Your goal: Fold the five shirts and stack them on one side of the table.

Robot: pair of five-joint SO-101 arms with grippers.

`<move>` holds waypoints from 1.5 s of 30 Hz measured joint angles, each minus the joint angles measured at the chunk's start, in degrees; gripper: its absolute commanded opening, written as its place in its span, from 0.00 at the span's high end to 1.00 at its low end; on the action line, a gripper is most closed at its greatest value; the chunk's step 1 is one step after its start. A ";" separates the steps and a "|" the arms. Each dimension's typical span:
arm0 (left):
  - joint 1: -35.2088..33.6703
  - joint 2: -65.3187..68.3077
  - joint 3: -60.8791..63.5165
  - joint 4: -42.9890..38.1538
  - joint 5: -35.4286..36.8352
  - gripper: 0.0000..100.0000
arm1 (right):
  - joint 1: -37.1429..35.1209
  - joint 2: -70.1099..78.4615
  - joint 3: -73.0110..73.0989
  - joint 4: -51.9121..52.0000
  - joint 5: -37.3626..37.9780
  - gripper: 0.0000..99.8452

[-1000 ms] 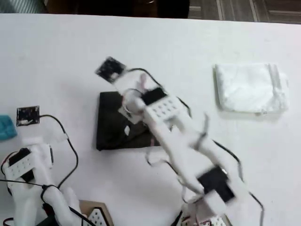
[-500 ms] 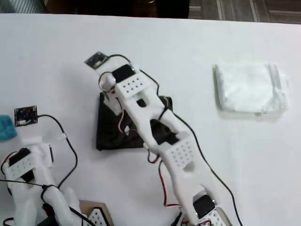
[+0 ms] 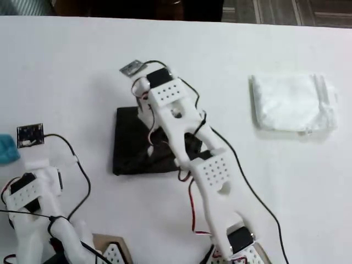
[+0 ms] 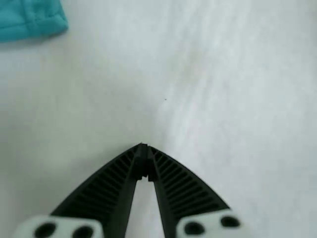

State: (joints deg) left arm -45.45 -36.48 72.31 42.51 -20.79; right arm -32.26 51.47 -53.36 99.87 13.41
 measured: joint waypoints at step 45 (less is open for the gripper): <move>0.00 0.00 0.00 0.00 0.00 0.97 | 0.62 -20.92 40.88 -24.88 5.19 0.98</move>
State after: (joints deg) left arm -45.45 -36.48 72.31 42.51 -20.79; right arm -31.65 30.55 -12.48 74.99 18.59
